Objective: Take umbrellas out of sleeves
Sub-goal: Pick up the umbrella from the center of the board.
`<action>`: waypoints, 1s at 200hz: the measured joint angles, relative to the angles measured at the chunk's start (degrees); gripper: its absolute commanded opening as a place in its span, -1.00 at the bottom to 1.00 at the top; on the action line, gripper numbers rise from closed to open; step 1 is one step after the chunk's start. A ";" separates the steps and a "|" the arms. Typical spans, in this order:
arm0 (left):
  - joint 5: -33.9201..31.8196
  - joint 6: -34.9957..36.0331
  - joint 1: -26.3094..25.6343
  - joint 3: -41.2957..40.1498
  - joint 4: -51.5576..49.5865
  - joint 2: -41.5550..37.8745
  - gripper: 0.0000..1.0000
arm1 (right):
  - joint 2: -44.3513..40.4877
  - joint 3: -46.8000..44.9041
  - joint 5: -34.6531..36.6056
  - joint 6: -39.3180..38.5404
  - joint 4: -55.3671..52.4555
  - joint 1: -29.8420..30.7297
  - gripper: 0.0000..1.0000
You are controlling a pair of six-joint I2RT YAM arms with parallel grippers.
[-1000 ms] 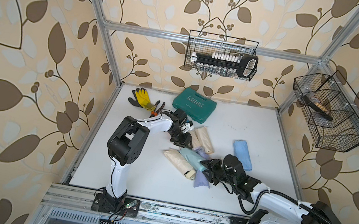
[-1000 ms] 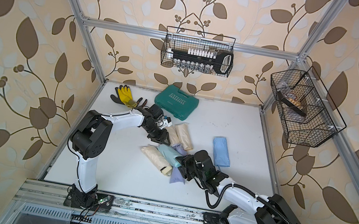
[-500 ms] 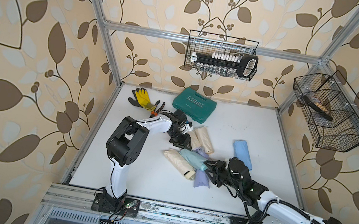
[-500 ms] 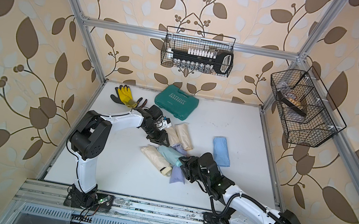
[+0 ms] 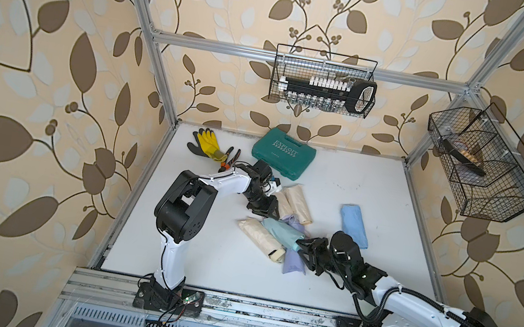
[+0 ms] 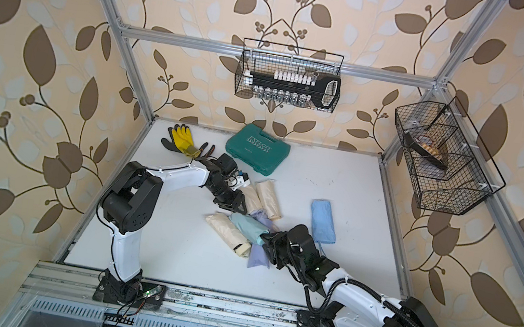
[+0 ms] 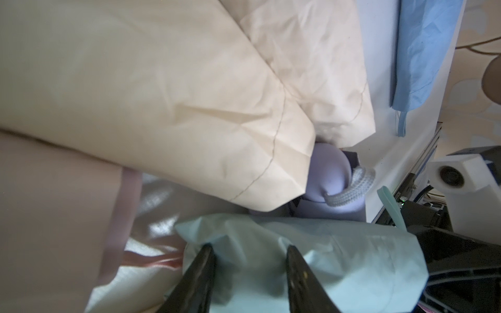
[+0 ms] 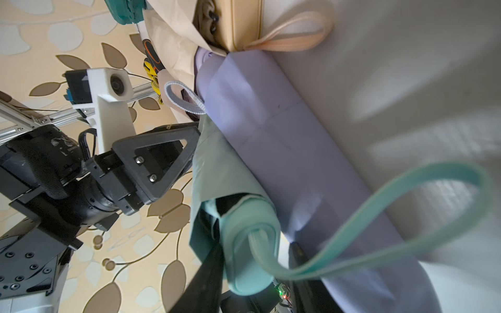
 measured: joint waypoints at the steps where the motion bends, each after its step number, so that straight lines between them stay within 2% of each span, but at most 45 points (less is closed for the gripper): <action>1: 0.00 0.02 0.00 0.00 -0.02 0.00 -0.11 | 0.02 0.00 0.00 -0.02 0.02 0.00 -0.19; 69: 0.02 0.20 0.00 -0.13 -0.07 -0.09 -0.11 | 2.10 0.37 0.02 -0.07 1.60 0.00 -0.32; 134: -0.50 0.48 0.70 -0.13 0.04 -0.09 -0.12 | 5.70 2.78 0.02 -0.74 1.88 -0.07 -0.31; 200: -0.92 1.46 1.53 -0.24 0.92 -0.11 -0.27 | 8.87 3.72 0.02 -1.38 3.80 -0.13 -0.28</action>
